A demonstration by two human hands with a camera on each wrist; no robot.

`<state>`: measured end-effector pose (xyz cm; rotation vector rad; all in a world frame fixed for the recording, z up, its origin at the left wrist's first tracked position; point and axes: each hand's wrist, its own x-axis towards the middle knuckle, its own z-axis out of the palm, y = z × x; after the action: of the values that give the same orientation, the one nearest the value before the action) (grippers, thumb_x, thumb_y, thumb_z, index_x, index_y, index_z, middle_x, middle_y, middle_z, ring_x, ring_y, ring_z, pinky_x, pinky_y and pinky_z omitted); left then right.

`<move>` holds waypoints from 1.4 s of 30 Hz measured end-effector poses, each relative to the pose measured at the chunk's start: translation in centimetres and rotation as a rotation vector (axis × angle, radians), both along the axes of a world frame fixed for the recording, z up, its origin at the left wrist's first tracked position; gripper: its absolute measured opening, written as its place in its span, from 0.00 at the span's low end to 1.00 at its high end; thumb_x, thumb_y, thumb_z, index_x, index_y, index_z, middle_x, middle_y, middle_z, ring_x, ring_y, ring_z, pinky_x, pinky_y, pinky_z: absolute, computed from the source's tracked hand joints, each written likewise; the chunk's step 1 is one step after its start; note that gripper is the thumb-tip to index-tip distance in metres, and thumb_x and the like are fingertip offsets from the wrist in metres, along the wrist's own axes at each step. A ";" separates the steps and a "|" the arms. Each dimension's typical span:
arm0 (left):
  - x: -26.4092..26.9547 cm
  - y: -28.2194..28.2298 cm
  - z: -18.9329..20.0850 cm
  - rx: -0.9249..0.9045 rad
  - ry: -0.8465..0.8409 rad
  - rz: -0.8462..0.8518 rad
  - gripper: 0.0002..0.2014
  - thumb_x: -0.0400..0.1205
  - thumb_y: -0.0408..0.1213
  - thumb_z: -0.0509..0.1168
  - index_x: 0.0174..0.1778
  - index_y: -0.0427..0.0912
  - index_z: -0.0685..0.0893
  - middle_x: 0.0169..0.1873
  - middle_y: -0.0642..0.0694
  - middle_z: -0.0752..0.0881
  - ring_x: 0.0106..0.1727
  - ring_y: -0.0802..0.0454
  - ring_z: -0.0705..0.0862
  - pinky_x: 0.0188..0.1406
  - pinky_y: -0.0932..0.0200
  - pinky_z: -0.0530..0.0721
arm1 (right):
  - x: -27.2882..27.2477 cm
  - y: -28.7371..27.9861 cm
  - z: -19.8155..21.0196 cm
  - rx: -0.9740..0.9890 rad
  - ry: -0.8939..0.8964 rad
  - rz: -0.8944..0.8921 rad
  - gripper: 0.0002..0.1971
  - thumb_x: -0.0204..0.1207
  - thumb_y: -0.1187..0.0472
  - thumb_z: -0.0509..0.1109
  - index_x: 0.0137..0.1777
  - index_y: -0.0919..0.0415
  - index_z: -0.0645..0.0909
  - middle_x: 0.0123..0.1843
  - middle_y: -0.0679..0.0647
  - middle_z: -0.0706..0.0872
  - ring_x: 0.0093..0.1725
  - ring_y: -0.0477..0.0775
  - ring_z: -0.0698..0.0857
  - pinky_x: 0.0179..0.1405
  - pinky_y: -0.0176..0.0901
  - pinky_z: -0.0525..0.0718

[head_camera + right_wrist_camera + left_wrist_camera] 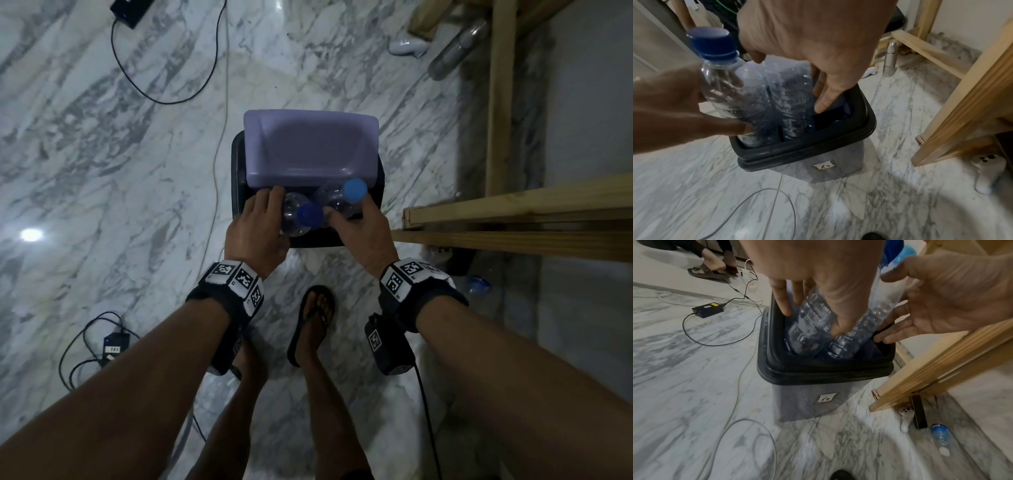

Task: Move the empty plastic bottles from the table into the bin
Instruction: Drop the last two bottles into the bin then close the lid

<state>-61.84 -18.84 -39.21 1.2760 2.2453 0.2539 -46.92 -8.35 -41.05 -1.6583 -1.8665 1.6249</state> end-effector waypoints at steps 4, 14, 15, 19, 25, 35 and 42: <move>0.1 0.5 -0.5 -0.049 0.017 -0.027 0.35 0.67 0.30 0.71 0.71 0.40 0.68 0.64 0.40 0.77 0.61 0.36 0.79 0.43 0.44 0.83 | 0.2 -0.2 0.0 -0.031 -0.035 -0.002 0.24 0.71 0.54 0.79 0.65 0.59 0.78 0.51 0.49 0.86 0.48 0.45 0.84 0.35 0.15 0.77; 0.6 0.6 -3.0 -0.124 -0.096 0.016 0.35 0.73 0.38 0.69 0.75 0.41 0.62 0.66 0.37 0.71 0.63 0.34 0.76 0.50 0.40 0.83 | 0.9 0.0 -0.9 -0.049 -0.024 -0.164 0.23 0.66 0.36 0.73 0.54 0.49 0.81 0.46 0.52 0.88 0.49 0.57 0.89 0.49 0.61 0.90; 0.8 0.7 -2.9 -0.089 -0.095 -0.026 0.36 0.74 0.42 0.69 0.77 0.43 0.61 0.67 0.38 0.71 0.62 0.34 0.76 0.50 0.39 0.85 | 1.0 0.0 -0.9 -0.058 -0.034 -0.182 0.24 0.63 0.34 0.72 0.52 0.49 0.81 0.46 0.54 0.89 0.49 0.58 0.90 0.49 0.62 0.90; 0.9 1.5 -2.4 -0.033 -0.024 -0.109 0.35 0.75 0.46 0.70 0.78 0.48 0.63 0.68 0.42 0.75 0.62 0.36 0.77 0.49 0.38 0.86 | 1.1 0.3 -1.1 -0.080 -0.086 -0.205 0.17 0.61 0.36 0.73 0.43 0.44 0.81 0.44 0.56 0.90 0.46 0.61 0.90 0.47 0.64 0.90; 0.6 0.7 -2.1 0.079 0.051 -0.151 0.30 0.71 0.47 0.72 0.68 0.45 0.74 0.59 0.40 0.83 0.52 0.35 0.83 0.38 0.44 0.86 | 0.7 0.4 -1.4 -0.179 -0.139 -0.179 0.24 0.64 0.41 0.75 0.52 0.54 0.73 0.47 0.59 0.88 0.43 0.64 0.91 0.44 0.66 0.90; 1.8 1.8 -2.4 -0.117 -0.010 -0.117 0.27 0.76 0.40 0.70 0.70 0.47 0.71 0.64 0.37 0.73 0.62 0.36 0.75 0.39 0.44 0.84 | -0.2 -1.1 -1.8 0.251 -0.566 0.213 0.19 0.79 0.56 0.69 0.69 0.58 0.76 0.67 0.61 0.75 0.56 0.68 0.83 0.42 0.50 0.75; 3.2 3.2 -4.1 -0.169 -0.040 -0.153 0.28 0.79 0.28 0.66 0.74 0.45 0.67 0.66 0.37 0.69 0.64 0.38 0.73 0.46 0.45 0.84 | 0.7 -0.1 -1.8 0.358 -0.401 0.268 0.11 0.79 0.65 0.63 0.59 0.64 0.79 0.59 0.62 0.82 0.55 0.65 0.84 0.43 0.52 0.80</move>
<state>-58.68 -15.65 -43.36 1.3302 2.0751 0.0319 -46.20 -8.48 -42.86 -1.7198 -2.4868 0.9868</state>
